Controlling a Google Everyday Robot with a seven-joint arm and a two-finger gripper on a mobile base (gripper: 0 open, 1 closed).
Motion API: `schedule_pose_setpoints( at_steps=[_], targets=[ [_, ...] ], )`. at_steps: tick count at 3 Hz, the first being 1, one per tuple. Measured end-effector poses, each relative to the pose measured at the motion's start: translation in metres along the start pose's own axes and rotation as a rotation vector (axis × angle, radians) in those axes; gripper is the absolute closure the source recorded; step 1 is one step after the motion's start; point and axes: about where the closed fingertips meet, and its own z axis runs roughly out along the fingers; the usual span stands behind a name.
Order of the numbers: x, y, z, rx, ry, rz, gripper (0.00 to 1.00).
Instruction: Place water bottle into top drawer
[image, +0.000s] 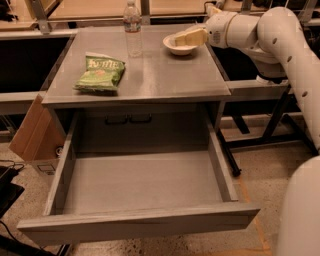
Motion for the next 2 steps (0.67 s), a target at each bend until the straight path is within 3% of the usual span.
schedule_pose_setpoints(
  at_steps=[1,2],
  targets=[
    [-0.019,-0.034,0.052,0.097,-0.051,0.010,0.00],
    [-0.024,-0.041,0.089,0.174,0.018,0.010,0.00]
  ],
)
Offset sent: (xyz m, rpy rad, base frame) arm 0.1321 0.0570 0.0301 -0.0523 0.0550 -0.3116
